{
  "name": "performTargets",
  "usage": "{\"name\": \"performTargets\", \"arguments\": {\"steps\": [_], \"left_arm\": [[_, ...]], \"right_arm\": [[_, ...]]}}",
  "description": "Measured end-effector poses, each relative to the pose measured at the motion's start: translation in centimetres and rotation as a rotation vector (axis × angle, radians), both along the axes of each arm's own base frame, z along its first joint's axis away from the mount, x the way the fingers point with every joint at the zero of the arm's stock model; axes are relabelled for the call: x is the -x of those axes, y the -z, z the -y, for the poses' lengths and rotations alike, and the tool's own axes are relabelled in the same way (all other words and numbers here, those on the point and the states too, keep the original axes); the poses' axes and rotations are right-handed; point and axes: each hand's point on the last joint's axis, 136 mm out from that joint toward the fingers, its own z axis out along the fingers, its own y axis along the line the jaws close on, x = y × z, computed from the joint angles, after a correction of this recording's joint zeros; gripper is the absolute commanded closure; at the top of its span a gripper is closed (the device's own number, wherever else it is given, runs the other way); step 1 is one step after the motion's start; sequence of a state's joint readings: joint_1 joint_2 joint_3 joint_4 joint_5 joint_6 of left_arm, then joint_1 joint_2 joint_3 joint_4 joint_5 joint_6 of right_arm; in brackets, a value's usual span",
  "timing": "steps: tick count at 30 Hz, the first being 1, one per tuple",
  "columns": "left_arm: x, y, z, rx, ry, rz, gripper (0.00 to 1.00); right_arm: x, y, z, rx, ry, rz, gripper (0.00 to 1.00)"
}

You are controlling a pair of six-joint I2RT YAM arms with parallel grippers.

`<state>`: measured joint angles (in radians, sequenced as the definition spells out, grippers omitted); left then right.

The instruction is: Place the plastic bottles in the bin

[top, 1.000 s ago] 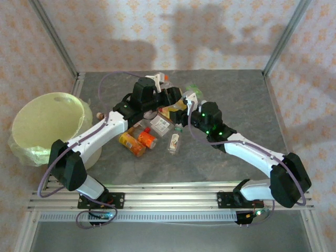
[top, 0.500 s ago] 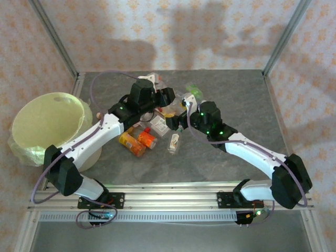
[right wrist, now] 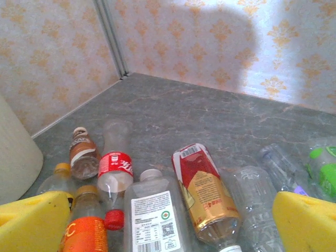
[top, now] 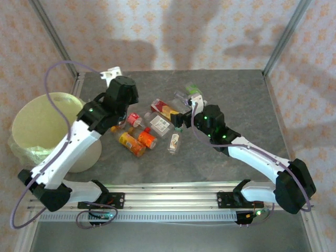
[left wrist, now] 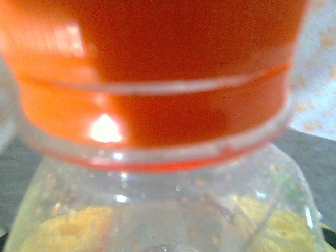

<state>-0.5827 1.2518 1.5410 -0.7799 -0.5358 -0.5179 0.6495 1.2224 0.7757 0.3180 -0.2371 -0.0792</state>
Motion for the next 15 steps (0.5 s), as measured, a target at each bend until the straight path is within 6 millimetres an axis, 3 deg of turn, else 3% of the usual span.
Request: {"name": "performTargets", "arguments": {"steps": [4,7,11,15], "left_arm": [[3.5,-3.8,-4.5,-0.084,-0.104,0.092,0.66],[6.2,-5.6,-8.1,-0.116,-0.194,0.155,0.65],[9.3,-6.2,-14.2,-0.156,-0.396,0.176,0.65],[10.9,-5.7,-18.1,-0.199,-0.552,0.132,0.65]], "right_arm": [[-0.5,0.2,0.1,-0.001,0.023,0.003,0.01],[-0.8,0.7,0.1,-0.002,0.033,-0.014,0.01],[-1.0,1.0,-0.1,-0.01,0.036,-0.025,0.01],[-1.0,1.0,-0.1,-0.012,0.038,-0.025,0.01]]}}
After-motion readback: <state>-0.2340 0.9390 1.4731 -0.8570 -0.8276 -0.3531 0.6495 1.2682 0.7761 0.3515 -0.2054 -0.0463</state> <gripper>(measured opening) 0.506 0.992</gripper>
